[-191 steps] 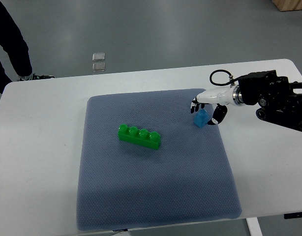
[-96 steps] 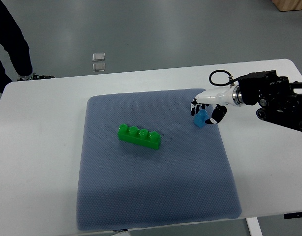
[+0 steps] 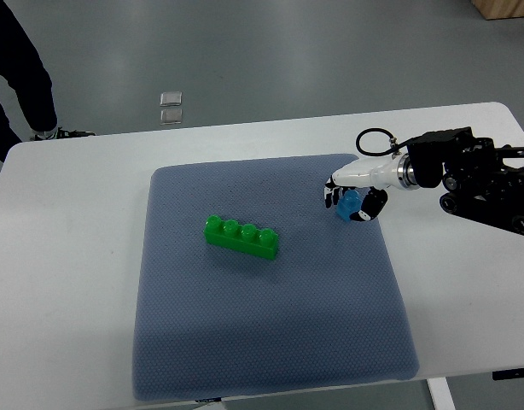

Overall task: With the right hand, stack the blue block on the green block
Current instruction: 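Close the right hand fingers around the blue block and lift it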

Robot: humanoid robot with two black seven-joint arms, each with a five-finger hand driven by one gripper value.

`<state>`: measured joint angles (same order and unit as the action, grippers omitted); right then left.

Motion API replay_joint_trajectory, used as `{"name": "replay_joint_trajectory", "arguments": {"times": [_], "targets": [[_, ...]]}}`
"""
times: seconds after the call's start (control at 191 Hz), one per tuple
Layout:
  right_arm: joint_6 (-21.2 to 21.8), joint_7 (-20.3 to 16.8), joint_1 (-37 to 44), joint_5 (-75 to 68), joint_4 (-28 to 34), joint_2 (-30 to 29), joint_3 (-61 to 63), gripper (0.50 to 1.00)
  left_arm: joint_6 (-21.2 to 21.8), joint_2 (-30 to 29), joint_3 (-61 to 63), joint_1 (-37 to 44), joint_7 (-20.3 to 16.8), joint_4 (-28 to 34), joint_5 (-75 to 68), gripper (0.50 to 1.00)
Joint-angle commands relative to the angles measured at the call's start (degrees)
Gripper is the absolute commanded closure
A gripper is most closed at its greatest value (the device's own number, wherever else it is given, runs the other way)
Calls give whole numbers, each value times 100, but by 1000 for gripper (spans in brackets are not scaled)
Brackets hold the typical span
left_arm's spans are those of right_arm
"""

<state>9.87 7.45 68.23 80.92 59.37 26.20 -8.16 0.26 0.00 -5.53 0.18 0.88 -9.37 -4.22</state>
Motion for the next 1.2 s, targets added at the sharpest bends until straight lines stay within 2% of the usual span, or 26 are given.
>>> {"name": "replay_joint_trajectory", "arguments": {"times": [0.0,0.351,0.518,0.759,0.827,1.194], "targets": [[-47,2,-3,20,-22,-1,-2,822,0,0,0,0,0,-3,0,500],[-82,2,-21,46,-118,-53,7,824,0,0,0,0,0,5,0,500],[-82,37,-38,99,-127,-45,-2,879,0,0,0,0,0,5,0,500],[-82,37,-73,99,-171,-45,-2,895,0,0,0,0,0,-3,0,500],[-82,46,-73,99,-171,-45,-2,914,0,0,0,0,0,-3,0,500],[-108,46,-38,117,-197,-45,51,918,0,0,0,0,0,5,0,500]]}}
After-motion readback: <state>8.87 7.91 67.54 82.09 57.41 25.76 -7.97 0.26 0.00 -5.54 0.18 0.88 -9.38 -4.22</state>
